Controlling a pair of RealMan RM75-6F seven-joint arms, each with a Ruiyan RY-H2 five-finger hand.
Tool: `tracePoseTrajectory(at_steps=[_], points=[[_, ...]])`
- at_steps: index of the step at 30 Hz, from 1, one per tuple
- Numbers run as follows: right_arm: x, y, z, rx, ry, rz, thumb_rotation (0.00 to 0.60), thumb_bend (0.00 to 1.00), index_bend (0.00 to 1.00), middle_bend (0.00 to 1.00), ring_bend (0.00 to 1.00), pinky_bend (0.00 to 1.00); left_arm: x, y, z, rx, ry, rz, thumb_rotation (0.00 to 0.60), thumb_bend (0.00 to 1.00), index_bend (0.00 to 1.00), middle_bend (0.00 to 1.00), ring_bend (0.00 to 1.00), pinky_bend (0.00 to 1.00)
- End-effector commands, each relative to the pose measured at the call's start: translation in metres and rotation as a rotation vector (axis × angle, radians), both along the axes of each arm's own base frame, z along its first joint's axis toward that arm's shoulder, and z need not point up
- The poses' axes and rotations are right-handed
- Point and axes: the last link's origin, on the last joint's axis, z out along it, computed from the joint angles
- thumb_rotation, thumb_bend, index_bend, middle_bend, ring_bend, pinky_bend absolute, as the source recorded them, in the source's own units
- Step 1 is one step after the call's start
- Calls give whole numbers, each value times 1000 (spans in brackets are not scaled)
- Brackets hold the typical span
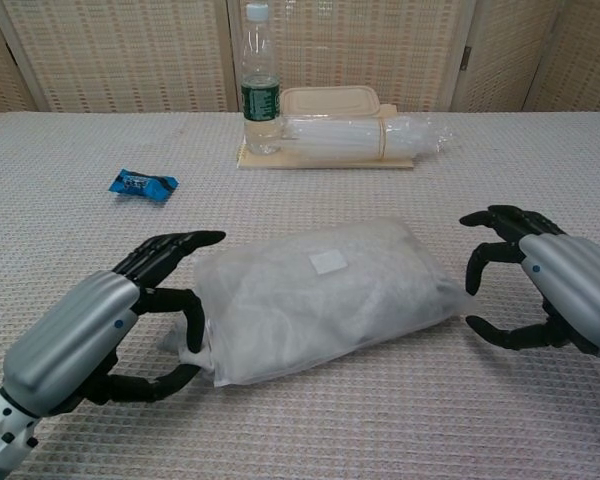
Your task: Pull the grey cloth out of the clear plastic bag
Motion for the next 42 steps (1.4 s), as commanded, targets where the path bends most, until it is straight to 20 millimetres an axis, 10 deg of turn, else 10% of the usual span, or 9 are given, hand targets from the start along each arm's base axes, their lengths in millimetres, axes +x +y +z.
tracePoseTrajectory(at_steps=[1,28,42], points=[[1,-2,-1,-7,1,0,600,270,526,118,0,0,0,1,1,1,-1,2,600,491,699,104,0,0],[1,-12,-3,-14,11,-26,600,502,641,162,0,0,-5,13,14,49,-7,8,600,501,694,104,0,0],[-39,-34,67,-156,60,-113,600,508,653,169,0,0,-65,60,103,303,102,78,600,503,696,104,0,0]])
